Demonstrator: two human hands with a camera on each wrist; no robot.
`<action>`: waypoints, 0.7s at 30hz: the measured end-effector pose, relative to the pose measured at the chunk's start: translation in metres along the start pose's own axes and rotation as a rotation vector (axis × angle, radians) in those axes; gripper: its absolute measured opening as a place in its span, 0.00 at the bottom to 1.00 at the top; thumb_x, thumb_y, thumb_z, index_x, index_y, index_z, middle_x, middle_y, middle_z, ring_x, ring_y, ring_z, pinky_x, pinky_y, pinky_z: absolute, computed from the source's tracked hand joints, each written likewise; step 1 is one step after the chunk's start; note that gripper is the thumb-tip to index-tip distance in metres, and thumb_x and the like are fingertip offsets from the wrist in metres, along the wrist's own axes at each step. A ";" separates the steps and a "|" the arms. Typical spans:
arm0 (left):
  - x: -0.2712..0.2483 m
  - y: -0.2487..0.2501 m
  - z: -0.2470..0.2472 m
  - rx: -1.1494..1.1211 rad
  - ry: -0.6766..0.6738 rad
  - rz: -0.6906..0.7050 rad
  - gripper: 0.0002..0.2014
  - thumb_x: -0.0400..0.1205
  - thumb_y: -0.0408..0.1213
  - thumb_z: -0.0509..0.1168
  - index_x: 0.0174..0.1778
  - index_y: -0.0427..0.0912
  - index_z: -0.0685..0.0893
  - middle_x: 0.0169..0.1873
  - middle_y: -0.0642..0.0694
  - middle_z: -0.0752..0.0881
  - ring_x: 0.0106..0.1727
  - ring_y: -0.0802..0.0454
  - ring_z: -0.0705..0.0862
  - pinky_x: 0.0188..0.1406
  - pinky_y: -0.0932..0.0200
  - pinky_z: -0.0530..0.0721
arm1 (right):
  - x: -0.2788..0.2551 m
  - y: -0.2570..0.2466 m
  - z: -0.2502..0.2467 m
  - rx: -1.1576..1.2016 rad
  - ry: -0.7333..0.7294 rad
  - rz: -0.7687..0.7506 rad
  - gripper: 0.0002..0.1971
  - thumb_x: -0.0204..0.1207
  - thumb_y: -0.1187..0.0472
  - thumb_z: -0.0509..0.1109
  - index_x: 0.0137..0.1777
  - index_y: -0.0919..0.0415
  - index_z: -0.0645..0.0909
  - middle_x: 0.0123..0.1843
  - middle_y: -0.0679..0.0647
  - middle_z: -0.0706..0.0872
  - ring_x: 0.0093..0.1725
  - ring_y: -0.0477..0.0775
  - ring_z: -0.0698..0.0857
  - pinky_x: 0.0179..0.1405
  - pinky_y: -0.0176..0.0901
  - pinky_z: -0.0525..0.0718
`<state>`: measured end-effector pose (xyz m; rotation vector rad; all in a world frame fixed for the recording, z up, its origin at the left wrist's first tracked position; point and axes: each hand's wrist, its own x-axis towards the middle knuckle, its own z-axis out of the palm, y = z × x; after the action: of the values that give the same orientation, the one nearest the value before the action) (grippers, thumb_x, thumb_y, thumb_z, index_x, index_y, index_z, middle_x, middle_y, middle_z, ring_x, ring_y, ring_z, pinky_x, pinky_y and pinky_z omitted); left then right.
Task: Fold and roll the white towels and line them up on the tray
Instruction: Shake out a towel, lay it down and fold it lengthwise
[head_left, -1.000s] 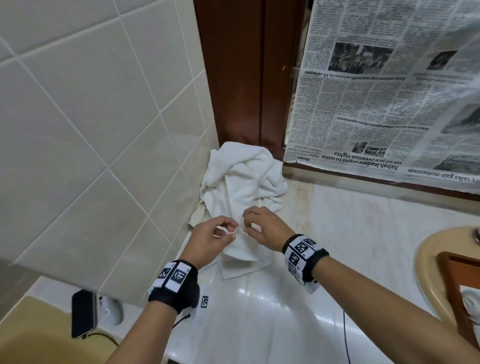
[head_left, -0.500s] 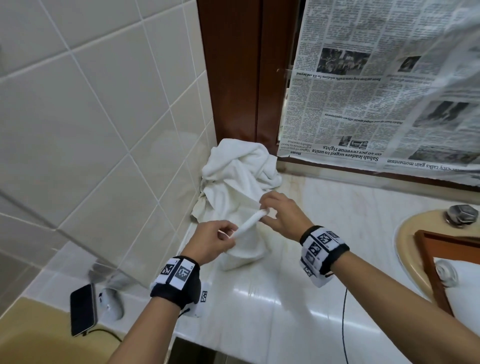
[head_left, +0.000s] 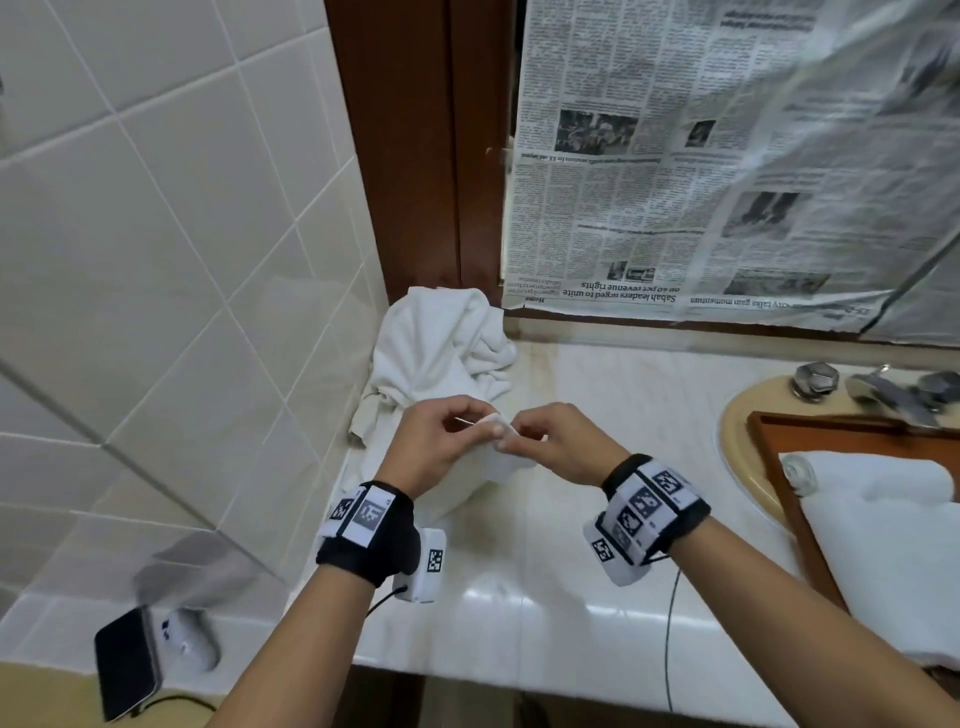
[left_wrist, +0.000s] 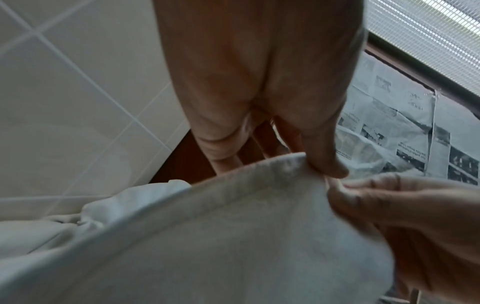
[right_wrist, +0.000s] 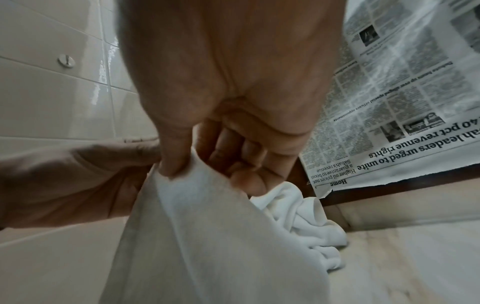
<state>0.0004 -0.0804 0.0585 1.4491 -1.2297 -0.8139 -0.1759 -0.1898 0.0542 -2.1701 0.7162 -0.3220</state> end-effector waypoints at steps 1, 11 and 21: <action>-0.003 -0.002 0.000 0.005 0.016 -0.006 0.05 0.78 0.40 0.77 0.46 0.43 0.92 0.43 0.48 0.93 0.46 0.54 0.90 0.49 0.65 0.83 | -0.002 -0.003 0.003 0.049 0.035 0.010 0.19 0.78 0.49 0.74 0.35 0.65 0.81 0.27 0.51 0.76 0.28 0.45 0.72 0.28 0.37 0.69; -0.048 -0.107 -0.017 0.424 -0.239 -0.355 0.25 0.69 0.64 0.66 0.43 0.44 0.87 0.41 0.46 0.89 0.44 0.49 0.86 0.39 0.60 0.76 | -0.019 0.004 -0.007 0.206 0.182 0.076 0.06 0.81 0.55 0.72 0.45 0.53 0.88 0.34 0.46 0.88 0.34 0.42 0.82 0.35 0.42 0.79; -0.031 -0.062 -0.059 0.153 -0.038 -0.161 0.07 0.77 0.49 0.71 0.43 0.50 0.89 0.37 0.54 0.88 0.41 0.57 0.85 0.43 0.62 0.80 | -0.107 -0.013 -0.097 0.351 0.367 0.047 0.07 0.80 0.62 0.70 0.44 0.66 0.83 0.35 0.52 0.81 0.35 0.46 0.76 0.31 0.34 0.73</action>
<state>0.0646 -0.0373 0.0095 1.6801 -1.2376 -0.8734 -0.3011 -0.1800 0.1273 -1.7755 0.8392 -0.7753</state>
